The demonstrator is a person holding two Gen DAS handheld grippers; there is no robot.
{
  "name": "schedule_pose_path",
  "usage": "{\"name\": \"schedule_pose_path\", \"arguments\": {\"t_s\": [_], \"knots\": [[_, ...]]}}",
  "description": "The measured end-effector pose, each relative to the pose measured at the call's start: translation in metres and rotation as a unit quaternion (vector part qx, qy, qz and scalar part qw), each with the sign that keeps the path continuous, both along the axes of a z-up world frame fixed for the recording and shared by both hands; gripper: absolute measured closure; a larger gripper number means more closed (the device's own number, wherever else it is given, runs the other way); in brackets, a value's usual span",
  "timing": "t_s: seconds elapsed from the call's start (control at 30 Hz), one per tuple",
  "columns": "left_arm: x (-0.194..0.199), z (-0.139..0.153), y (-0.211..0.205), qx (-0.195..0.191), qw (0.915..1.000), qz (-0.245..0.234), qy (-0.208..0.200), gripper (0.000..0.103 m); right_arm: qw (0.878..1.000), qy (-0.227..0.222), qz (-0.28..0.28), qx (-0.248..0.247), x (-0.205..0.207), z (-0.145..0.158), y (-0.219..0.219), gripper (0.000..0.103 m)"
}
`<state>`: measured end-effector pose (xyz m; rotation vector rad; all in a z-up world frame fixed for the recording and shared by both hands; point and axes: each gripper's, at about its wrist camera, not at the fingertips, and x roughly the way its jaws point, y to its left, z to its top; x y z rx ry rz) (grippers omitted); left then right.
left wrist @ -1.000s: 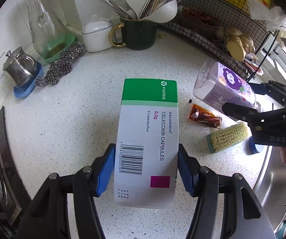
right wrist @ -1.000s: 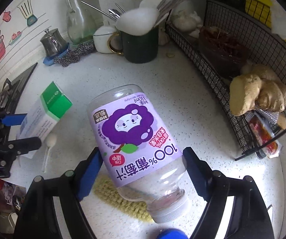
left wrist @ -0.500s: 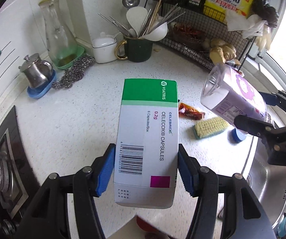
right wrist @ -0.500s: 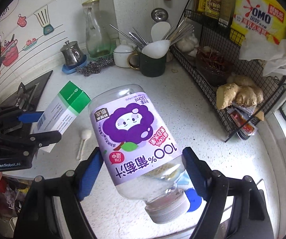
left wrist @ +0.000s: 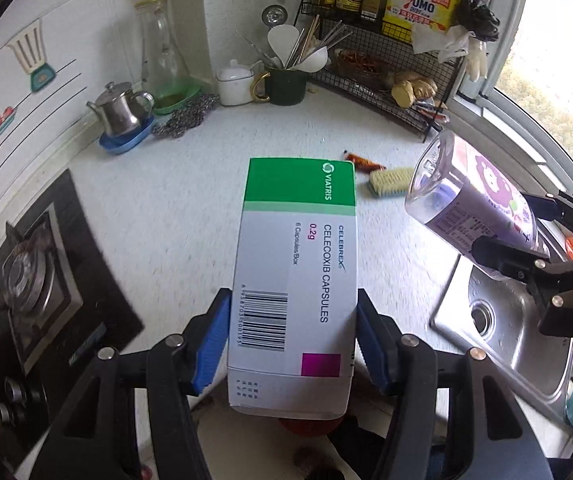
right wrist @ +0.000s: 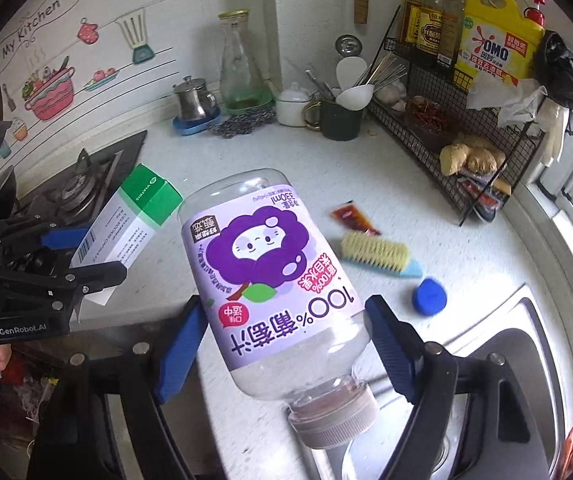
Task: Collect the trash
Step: 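Carry the box and bottle down toward the red bucket with both grippers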
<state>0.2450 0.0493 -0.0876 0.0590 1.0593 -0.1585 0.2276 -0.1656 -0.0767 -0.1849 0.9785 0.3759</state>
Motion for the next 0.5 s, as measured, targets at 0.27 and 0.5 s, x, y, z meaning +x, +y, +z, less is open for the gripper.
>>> {"name": "schedule_pose_path", "arguments": {"t_s": [0.27, 0.5], "knots": [[-0.097, 0.003, 0.022, -0.008, 1.0, 0.004, 0.005, 0.046, 1.0, 0.02, -0.015, 0.017, -0.084, -0.011, 0.024, 0.025], [-0.162, -0.008, 0.036, -0.01, 0.9997, 0.015, 0.017, 0.046, 0.999, 0.037, -0.011, 0.014, -0.149, -0.03, 0.05, 0.025]]}}
